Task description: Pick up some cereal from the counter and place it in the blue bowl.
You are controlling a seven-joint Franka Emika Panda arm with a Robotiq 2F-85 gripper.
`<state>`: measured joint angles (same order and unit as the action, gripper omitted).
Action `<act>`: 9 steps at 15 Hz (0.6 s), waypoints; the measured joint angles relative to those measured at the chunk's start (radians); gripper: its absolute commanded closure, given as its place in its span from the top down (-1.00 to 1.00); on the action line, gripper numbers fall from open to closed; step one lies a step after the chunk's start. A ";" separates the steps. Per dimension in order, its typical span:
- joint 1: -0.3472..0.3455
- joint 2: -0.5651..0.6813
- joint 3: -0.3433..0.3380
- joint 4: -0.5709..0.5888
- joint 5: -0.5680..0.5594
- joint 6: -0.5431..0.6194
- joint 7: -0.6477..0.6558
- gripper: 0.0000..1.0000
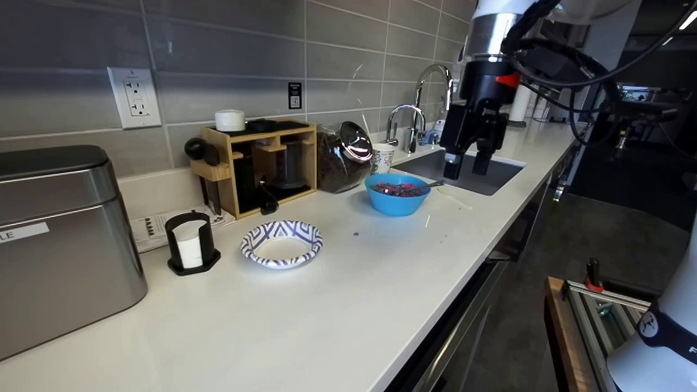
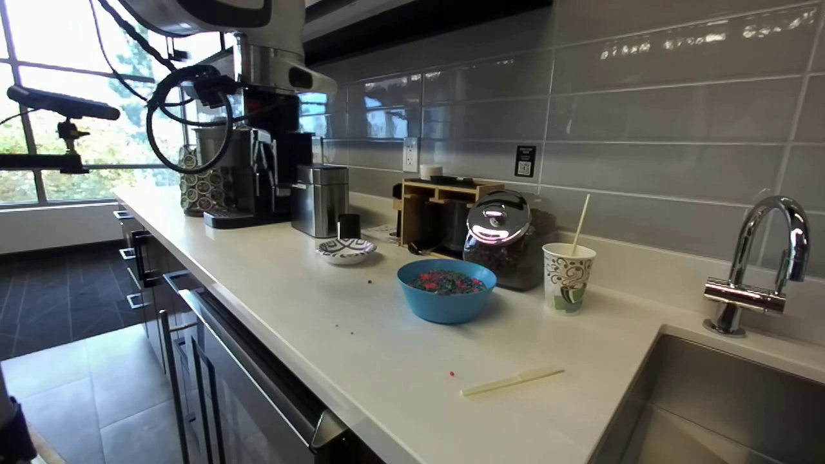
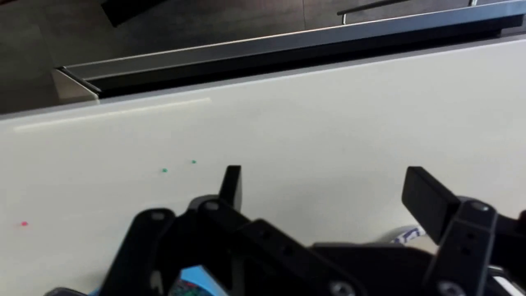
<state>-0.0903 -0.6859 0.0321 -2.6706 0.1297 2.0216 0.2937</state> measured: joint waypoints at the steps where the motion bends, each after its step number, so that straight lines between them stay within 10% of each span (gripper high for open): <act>1: -0.026 -0.020 -0.015 -0.030 -0.012 0.000 0.000 1.00; 9: -0.159 -0.082 -0.076 -0.086 -0.065 -0.003 0.007 1.00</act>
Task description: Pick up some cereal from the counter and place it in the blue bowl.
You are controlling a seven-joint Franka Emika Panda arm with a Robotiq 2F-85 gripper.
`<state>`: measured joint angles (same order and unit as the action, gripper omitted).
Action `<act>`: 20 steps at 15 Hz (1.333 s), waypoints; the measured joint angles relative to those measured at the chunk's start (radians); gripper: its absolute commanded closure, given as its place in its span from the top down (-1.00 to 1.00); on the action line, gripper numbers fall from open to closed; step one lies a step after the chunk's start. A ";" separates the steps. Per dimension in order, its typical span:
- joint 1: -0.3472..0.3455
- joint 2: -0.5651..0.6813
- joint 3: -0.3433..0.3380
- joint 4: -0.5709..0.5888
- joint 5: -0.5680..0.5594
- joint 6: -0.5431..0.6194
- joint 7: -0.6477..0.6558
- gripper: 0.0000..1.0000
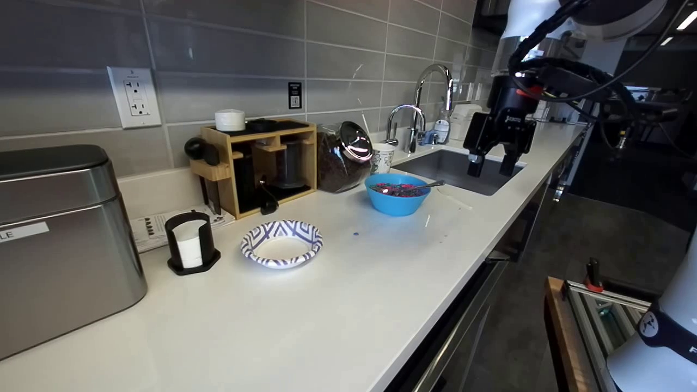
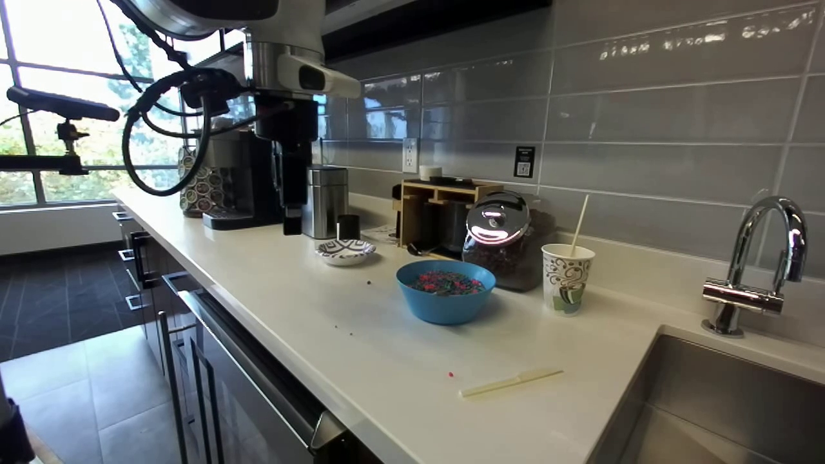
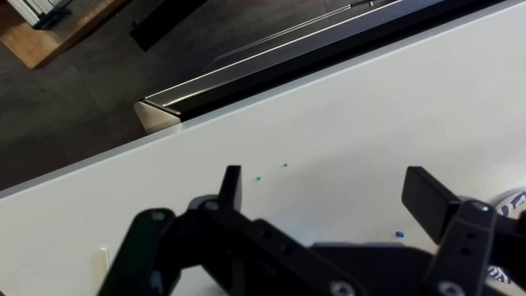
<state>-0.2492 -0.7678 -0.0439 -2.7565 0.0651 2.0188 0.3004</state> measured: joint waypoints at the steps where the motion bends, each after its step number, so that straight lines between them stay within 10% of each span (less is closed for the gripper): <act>1: 0.000 0.000 0.000 0.000 0.000 0.000 0.001 1.00; 20: -0.146 0.372 -0.228 0.002 -0.139 0.479 -0.328 1.00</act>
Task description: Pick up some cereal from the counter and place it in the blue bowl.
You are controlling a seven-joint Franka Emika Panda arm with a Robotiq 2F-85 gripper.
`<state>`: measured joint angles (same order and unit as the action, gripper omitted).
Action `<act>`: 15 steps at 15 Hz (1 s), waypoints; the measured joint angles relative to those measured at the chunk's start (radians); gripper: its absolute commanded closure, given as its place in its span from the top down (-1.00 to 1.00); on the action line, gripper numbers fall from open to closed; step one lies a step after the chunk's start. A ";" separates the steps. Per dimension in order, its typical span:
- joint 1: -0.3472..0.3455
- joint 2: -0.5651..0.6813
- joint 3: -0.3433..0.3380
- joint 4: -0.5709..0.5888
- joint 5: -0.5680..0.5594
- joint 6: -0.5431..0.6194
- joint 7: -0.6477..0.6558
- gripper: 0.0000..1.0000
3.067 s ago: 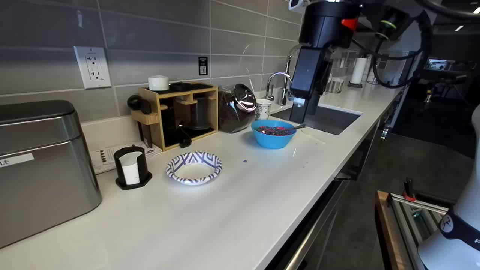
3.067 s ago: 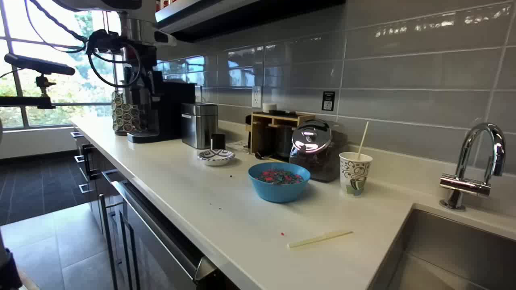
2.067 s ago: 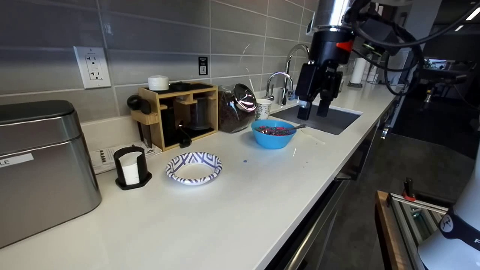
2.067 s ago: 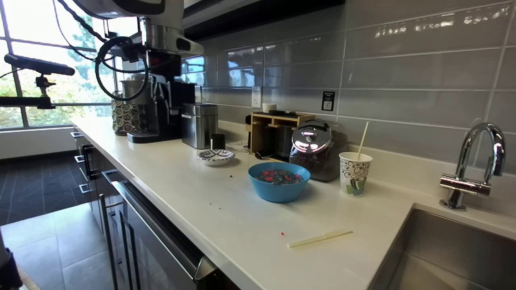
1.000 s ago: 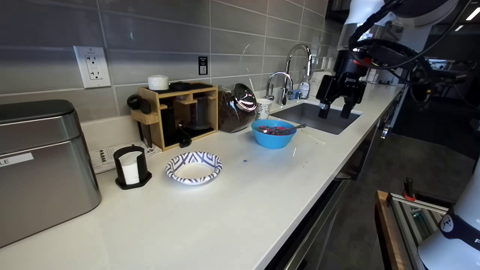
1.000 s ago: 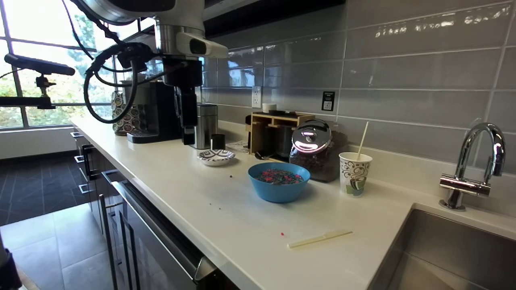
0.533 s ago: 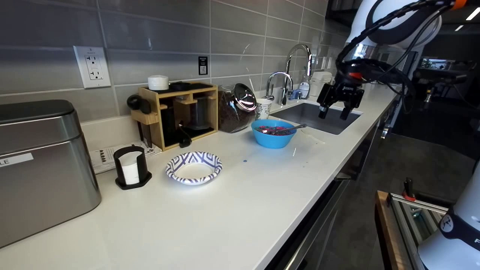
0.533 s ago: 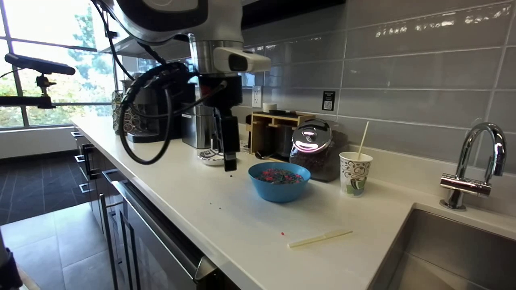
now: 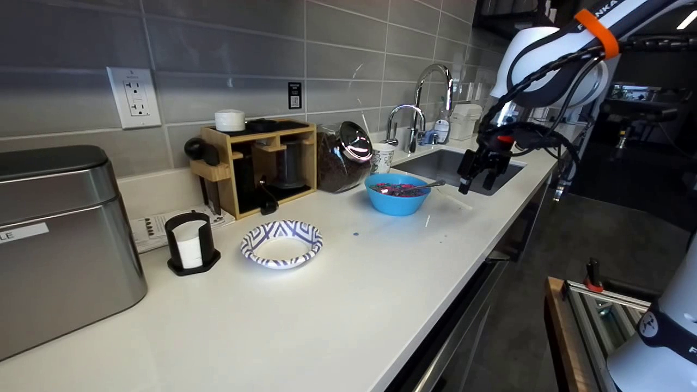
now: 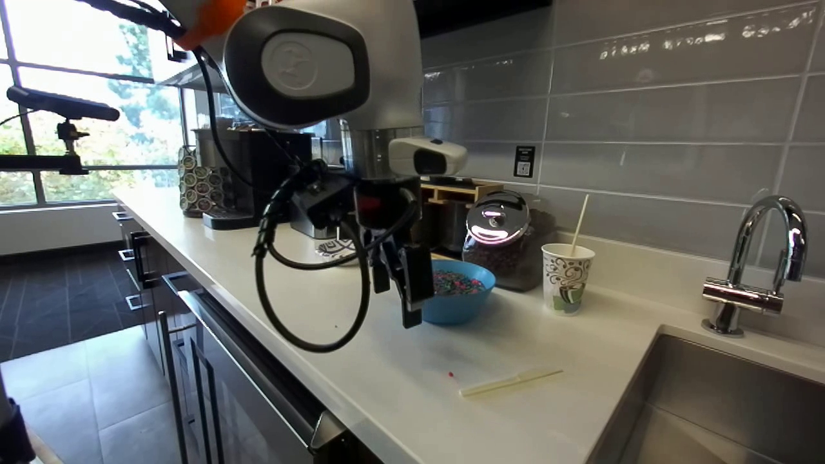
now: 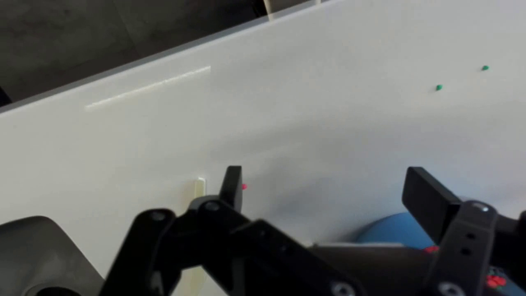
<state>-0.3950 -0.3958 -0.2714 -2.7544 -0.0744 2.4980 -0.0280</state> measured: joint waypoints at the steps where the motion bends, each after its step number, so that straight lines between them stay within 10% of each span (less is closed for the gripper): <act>1: 0.000 0.018 0.000 0.002 0.000 0.006 -0.002 1.00; 15: 0.045 0.120 -0.065 0.017 -0.003 0.176 -0.321 1.00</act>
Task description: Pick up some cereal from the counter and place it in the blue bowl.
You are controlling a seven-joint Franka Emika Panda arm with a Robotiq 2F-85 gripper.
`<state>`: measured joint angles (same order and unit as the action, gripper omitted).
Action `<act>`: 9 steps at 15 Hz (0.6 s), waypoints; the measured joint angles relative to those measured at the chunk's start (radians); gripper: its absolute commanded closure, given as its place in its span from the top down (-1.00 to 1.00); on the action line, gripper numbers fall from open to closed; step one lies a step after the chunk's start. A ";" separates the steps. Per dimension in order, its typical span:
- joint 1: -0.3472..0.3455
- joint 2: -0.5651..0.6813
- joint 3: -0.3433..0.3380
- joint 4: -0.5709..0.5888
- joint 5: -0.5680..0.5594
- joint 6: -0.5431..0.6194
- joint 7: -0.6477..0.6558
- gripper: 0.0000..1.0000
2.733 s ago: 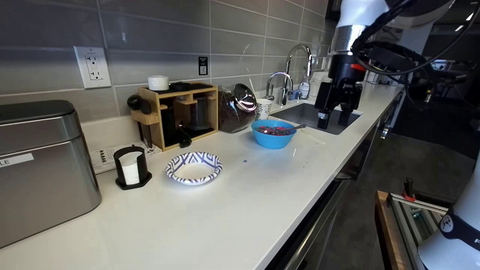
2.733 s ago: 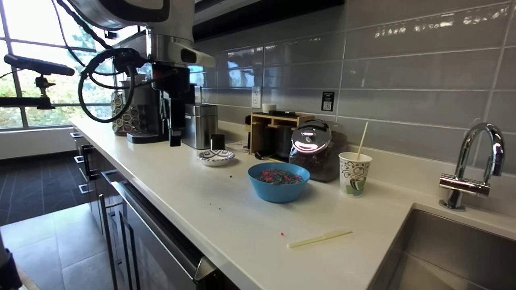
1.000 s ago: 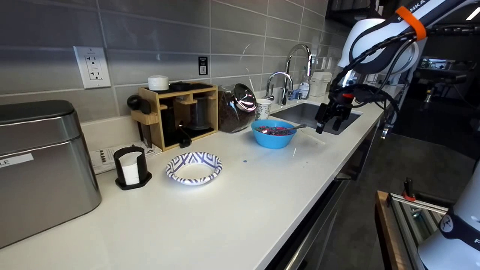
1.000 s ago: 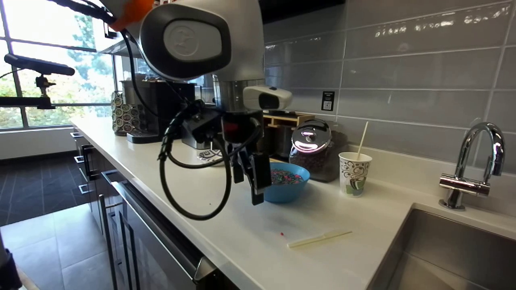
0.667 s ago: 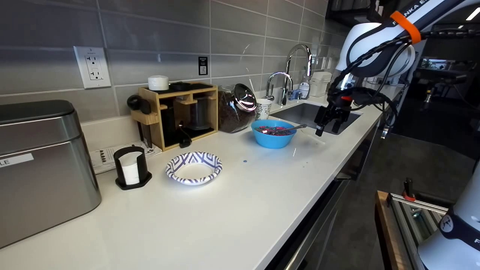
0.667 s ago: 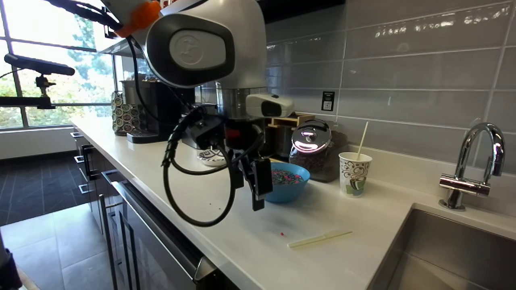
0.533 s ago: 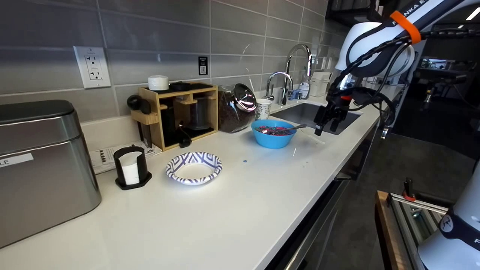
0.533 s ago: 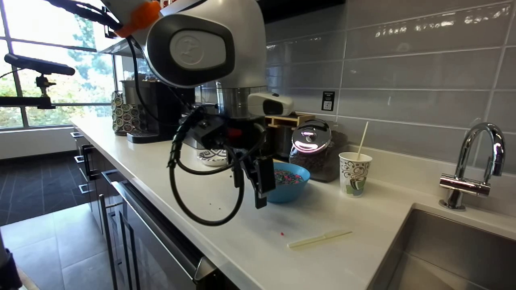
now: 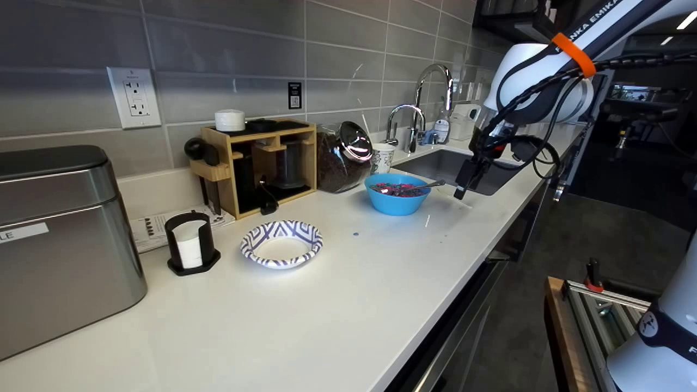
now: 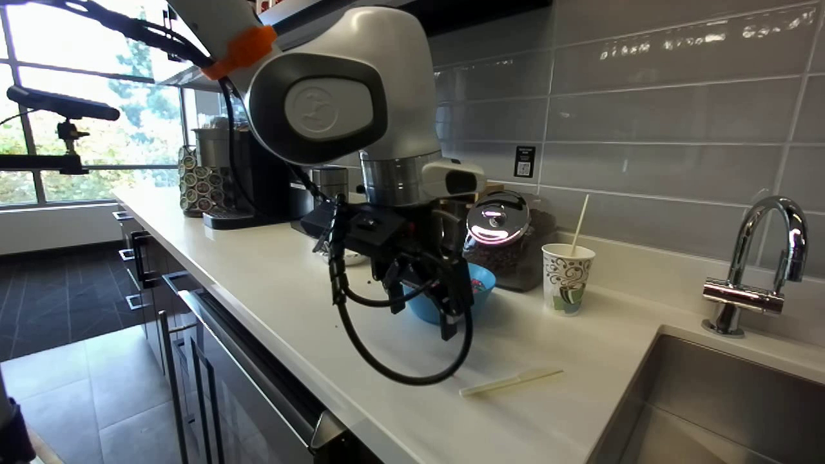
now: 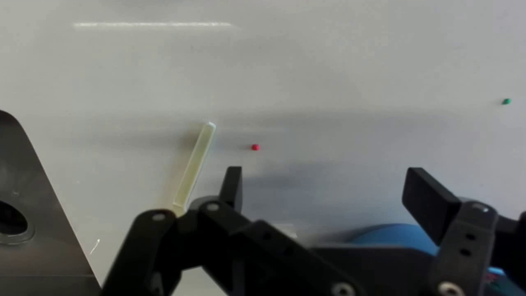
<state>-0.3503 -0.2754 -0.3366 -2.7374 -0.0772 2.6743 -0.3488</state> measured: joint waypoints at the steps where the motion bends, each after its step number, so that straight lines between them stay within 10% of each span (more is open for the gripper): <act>1: 0.003 0.016 -0.008 0.004 0.000 0.012 -0.022 1.00; 9: 0.022 0.134 -0.038 0.060 0.002 0.047 -0.099 0.21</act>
<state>-0.3282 -0.1412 -0.3742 -2.6772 -0.0756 2.7216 -0.4478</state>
